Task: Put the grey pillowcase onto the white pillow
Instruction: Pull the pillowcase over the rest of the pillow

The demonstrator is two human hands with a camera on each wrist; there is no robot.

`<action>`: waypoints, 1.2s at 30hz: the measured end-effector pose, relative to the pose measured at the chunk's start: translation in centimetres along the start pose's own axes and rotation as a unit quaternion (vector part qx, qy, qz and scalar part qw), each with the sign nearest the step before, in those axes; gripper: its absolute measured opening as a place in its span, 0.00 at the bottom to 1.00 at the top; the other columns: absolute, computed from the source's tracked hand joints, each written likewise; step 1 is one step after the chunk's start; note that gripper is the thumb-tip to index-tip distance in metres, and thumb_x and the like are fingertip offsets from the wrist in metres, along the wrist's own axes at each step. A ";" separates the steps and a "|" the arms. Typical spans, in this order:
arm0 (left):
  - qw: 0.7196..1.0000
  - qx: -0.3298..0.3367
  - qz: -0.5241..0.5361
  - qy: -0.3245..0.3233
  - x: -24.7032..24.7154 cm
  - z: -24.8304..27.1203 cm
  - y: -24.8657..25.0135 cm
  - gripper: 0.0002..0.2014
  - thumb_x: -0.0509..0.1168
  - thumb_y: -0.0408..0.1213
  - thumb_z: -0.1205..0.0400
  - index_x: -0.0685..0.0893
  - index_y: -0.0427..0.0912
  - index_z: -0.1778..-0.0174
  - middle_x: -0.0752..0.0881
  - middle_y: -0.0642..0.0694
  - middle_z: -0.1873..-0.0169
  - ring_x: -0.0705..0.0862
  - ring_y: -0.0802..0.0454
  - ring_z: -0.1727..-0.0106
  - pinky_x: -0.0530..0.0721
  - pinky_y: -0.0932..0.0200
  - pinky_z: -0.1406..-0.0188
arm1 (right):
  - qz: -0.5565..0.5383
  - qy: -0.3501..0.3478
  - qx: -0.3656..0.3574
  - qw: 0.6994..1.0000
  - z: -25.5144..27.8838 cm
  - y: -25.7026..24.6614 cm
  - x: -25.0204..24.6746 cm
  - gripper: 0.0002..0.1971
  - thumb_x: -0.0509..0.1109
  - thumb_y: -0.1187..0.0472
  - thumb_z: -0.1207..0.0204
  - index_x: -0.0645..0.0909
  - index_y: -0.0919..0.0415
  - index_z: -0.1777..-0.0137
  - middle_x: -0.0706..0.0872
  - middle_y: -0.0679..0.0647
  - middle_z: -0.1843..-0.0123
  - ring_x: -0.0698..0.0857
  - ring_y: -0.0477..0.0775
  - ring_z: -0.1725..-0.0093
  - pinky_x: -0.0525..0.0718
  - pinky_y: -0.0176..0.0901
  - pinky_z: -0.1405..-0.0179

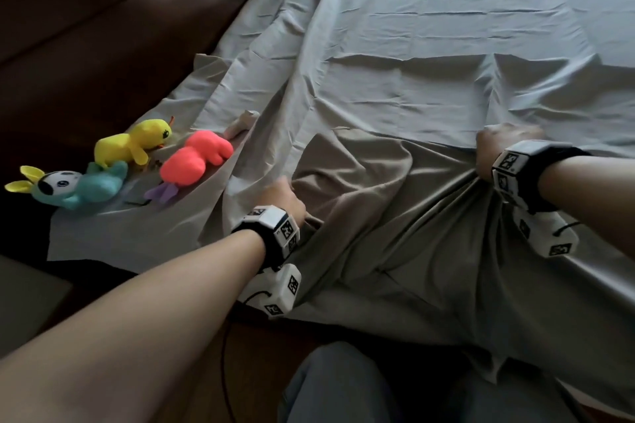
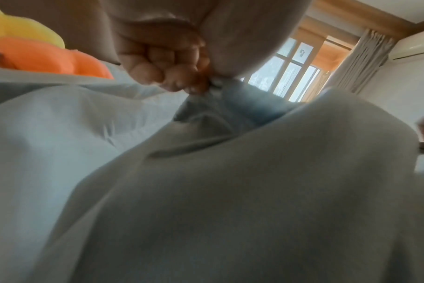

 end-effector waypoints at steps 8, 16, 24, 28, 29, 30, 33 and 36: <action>0.992 -0.054 0.045 0.107 -3.8 -2.3 -2.1 0.11 0.60 0.40 0.19 0.81 0.39 0.46 0.86 0.35 0.44 0.84 0.36 0.42 0.77 0.50 0.45 | -0.117 0.002 0.019 0.993 0.0 2.3 2.8 0.20 0.72 0.55 0.32 0.75 0.64 0.43 0.86 0.67 0.46 0.87 0.67 0.46 0.79 0.47 0.56; 0.911 0.358 -0.172 -0.112 1.2 5.7 6.1 0.17 0.69 0.58 0.29 0.80 0.47 0.65 0.86 0.48 0.64 0.86 0.43 0.56 0.78 0.59 0.62 | -0.065 0.031 -0.262 0.962 8.9 -4.0 1.2 0.22 0.66 0.34 0.39 0.80 0.53 0.60 0.89 0.54 0.57 0.88 0.60 0.56 0.83 0.44 0.60; 0.895 0.316 -0.311 -0.047 4.7 8.5 7.4 0.24 0.73 0.53 0.30 0.81 0.44 0.43 0.87 0.43 0.47 0.87 0.41 0.45 0.83 0.51 0.52 | 0.022 -0.029 -0.211 0.977 15.2 -4.8 6.7 0.11 0.71 0.52 0.29 0.85 0.52 0.48 0.88 0.49 0.47 0.88 0.55 0.45 0.77 0.45 0.53; 0.907 0.280 -0.315 0.008 5.0 8.6 8.0 0.31 0.71 0.41 0.24 0.67 0.43 0.27 0.79 0.42 0.39 0.82 0.40 0.42 0.80 0.48 0.51 | -0.002 0.030 -0.130 0.991 16.2 -4.7 8.0 0.18 0.69 0.56 0.26 0.74 0.59 0.38 0.78 0.58 0.41 0.83 0.61 0.47 0.74 0.51 0.52; 0.901 0.290 -0.322 0.010 4.9 8.6 8.4 0.23 0.65 0.37 0.20 0.71 0.44 0.29 0.79 0.42 0.40 0.82 0.39 0.41 0.80 0.48 0.50 | -0.003 0.037 -0.111 0.993 16.2 -4.6 8.1 0.17 0.65 0.59 0.23 0.72 0.62 0.36 0.75 0.60 0.39 0.82 0.62 0.47 0.74 0.51 0.51; 0.894 0.299 -0.335 0.003 4.9 8.5 8.7 0.17 0.59 0.33 0.18 0.77 0.44 0.32 0.81 0.42 0.40 0.82 0.39 0.40 0.79 0.49 0.48 | 0.001 0.041 -0.095 0.995 16.0 -4.4 8.4 0.16 0.60 0.62 0.21 0.71 0.64 0.34 0.74 0.62 0.37 0.81 0.62 0.46 0.74 0.51 0.51; 0.872 0.323 -0.365 -0.035 5.1 8.1 9.2 0.17 0.54 0.30 0.18 0.84 0.44 0.40 0.84 0.44 0.41 0.81 0.41 0.38 0.79 0.50 0.47 | 0.027 0.058 -0.097 0.993 15.2 -3.4 9.5 0.23 0.47 0.70 0.24 0.79 0.65 0.36 0.78 0.62 0.40 0.83 0.60 0.48 0.73 0.51 0.48; 0.884 0.339 -0.320 -0.027 5.0 8.5 9.3 0.13 0.61 0.39 0.20 0.82 0.44 0.41 0.83 0.44 0.42 0.80 0.41 0.40 0.79 0.49 0.47 | 0.055 0.031 -0.127 0.990 14.8 -1.7 9.4 0.15 0.57 0.63 0.22 0.85 0.54 0.45 0.84 0.55 0.45 0.83 0.57 0.47 0.70 0.52 0.45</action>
Point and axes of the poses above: each hand's wrist, its own z-axis away from the middle knuckle, its own x-axis out of the palm, y = z × x, the point moved 2 cm from there along -z, towards the middle knuckle
